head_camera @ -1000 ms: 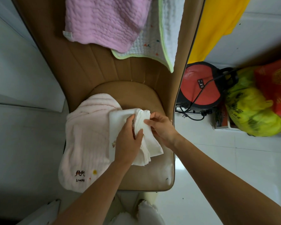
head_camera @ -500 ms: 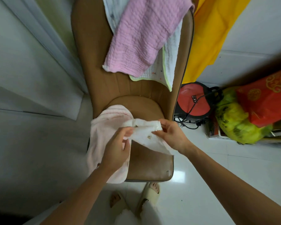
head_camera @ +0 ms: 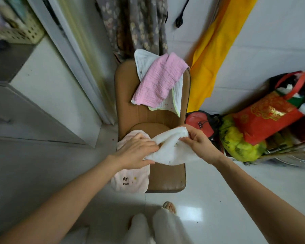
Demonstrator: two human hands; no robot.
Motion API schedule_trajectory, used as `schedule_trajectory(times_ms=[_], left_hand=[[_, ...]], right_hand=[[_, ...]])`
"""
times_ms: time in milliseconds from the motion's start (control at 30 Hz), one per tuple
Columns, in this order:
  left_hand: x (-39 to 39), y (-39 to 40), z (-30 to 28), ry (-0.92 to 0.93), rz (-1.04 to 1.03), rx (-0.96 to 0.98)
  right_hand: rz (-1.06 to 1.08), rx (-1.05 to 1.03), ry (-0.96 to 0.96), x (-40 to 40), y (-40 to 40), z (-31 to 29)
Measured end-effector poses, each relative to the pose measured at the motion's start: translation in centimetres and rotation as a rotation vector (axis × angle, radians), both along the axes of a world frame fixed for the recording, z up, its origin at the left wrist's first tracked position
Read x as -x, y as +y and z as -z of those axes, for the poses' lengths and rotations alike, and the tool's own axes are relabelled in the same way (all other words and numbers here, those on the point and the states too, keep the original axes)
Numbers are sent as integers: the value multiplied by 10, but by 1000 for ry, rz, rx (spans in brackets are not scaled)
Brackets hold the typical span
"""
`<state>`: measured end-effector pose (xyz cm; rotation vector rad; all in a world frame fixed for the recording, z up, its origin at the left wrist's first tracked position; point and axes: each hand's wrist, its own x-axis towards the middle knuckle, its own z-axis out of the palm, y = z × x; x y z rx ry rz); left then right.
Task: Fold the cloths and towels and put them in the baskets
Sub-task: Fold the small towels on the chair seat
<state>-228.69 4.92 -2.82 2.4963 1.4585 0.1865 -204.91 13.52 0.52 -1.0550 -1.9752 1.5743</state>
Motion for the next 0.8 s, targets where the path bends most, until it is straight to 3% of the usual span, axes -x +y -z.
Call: schedule_trajectory(times_ms=[133, 267, 333, 433, 500, 800], left_hand=[[-8, 2, -30, 27, -83, 149], [-21, 3, -67, -207, -161, 352], [-23, 5, -80, -324, -242, 352], [-11, 14, -96, -400, -510, 267], [0, 21, -99, -227, -641, 158], [8, 37, -99, -76, -847, 83]], right_hand=[[232, -194, -16, 8, -15, -13], [489, -421, -58, 14, -24, -24], [557, -496, -157, 16, -23, -33], [508, -553, -274, 22, -22, -42], [462, -539, -258, 31, -21, -48], [276, -633, -237, 56, -11, -64]])
